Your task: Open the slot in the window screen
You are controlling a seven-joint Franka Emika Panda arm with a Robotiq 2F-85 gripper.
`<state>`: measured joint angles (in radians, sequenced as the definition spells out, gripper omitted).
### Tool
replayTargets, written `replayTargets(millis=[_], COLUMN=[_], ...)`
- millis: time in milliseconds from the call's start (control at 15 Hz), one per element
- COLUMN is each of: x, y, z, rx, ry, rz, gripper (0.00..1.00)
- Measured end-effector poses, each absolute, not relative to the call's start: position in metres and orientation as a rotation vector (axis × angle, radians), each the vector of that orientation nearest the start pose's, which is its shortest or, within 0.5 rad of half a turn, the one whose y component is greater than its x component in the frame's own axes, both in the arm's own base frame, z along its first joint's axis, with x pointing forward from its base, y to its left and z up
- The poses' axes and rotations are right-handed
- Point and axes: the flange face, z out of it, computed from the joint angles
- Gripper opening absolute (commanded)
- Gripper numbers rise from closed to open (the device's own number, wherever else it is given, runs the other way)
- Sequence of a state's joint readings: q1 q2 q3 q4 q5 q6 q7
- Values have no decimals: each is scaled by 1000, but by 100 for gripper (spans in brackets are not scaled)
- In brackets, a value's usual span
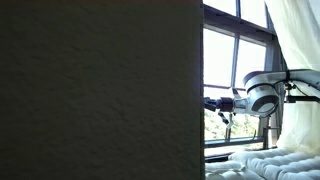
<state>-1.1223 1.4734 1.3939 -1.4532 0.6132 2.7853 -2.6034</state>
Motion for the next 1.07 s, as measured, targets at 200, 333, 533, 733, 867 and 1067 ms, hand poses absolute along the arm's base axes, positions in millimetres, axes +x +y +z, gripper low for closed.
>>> replayTargets(millis=[200, 333, 533, 733, 867, 1067], x=[733, 734, 734, 734, 734, 734], y=[-224, -225, -225, -225, -225, -225], z=[272, 274, 274, 274, 274, 274], rx=[-1815, -1815, -1816, -1816, -1816, -1816], ry=[-1169, -1169, -1169, -1169, -1169, -1169], rz=[-2227, -2232, -2232, -2232, -2232, -2232], gripper=[0, 0, 0, 1, 1, 1])
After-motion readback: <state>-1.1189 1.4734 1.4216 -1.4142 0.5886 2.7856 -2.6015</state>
